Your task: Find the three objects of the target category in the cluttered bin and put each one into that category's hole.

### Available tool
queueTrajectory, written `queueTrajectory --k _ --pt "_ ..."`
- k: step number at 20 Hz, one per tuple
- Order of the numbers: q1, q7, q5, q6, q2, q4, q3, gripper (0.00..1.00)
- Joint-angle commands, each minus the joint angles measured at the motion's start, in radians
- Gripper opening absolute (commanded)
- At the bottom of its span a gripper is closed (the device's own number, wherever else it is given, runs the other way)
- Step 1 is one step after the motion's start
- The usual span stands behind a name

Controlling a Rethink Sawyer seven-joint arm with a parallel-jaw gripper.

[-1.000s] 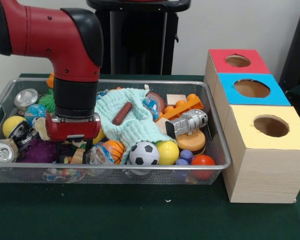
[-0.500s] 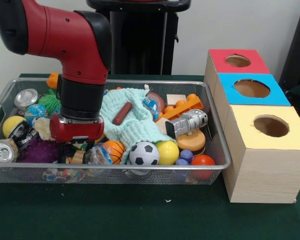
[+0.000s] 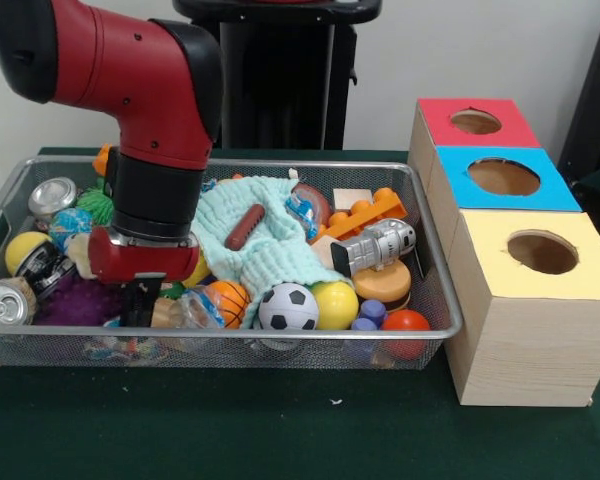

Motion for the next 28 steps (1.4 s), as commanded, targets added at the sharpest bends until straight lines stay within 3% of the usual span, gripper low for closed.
queueTrajectory --k 1,12,16,19,22,28 --pt "0.007 0.01 -0.062 -0.046 0.024 -0.063 -0.033 0.0" --pt "0.006 -0.022 -0.039 -0.026 -0.008 -0.038 -0.028 0.0" --pt "-0.04 -0.076 0.029 0.026 -0.055 0.021 0.026 0.0" --pt "-0.109 -0.157 0.141 0.115 -0.101 0.103 0.115 0.0" --pt "-0.14 -0.207 0.21 0.177 -0.154 0.156 0.157 0.0" --pt "-0.148 -0.231 0.236 0.21 -0.197 0.189 0.169 0.0"
